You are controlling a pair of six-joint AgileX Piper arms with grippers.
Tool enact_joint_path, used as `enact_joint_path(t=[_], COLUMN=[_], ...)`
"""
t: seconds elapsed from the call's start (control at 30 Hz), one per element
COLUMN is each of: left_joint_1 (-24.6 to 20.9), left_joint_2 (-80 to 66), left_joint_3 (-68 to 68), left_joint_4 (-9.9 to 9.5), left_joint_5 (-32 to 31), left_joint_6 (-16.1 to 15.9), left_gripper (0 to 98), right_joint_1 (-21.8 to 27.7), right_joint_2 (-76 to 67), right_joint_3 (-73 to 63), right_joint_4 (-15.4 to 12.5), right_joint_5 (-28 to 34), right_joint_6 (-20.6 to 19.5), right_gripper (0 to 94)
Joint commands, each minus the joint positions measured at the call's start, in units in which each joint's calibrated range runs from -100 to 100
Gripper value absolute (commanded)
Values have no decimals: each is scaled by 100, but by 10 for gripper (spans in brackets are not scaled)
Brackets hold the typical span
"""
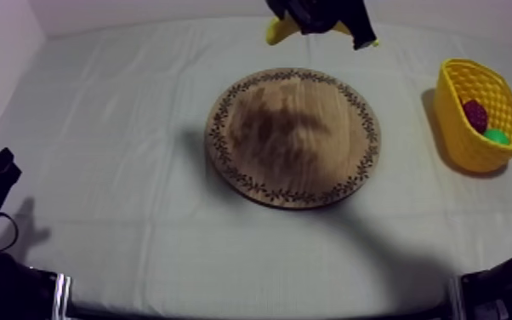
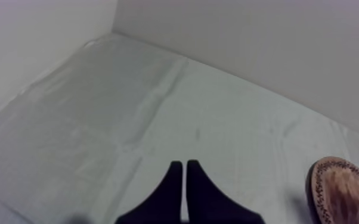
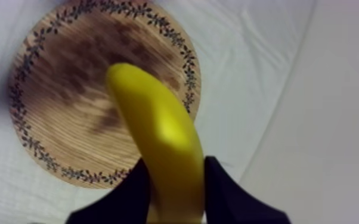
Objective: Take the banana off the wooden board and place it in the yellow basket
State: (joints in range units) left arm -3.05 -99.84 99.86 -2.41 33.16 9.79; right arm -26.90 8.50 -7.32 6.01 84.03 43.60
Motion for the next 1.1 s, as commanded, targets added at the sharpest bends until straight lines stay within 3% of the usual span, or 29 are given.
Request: enact_joint_path(t=[0.0,0.4,0.77,1.07], left_joint_1=[-2,-2,-2,-2], left_joint_2=[2,2,2,2], left_joint_3=[3,3,3,3], left_joint_4=[-1,-1,-1,-1], left_joint_5=[-1,-1,-1,-1], left_joint_6=[1,1,1,1], left_gripper=[1,1,1,1], right_joint_1=[14,381,1052,1778], right_joint_2=[-35,-263,-538,-887], right_joint_3=[26,434,684,1060], right_joint_4=[-22,-16,-5,-42], right_joint_5=[50,161,305,377], right_joint_6=[-110,-927,-1679,-2176], right_gripper=[194,209,252,229])
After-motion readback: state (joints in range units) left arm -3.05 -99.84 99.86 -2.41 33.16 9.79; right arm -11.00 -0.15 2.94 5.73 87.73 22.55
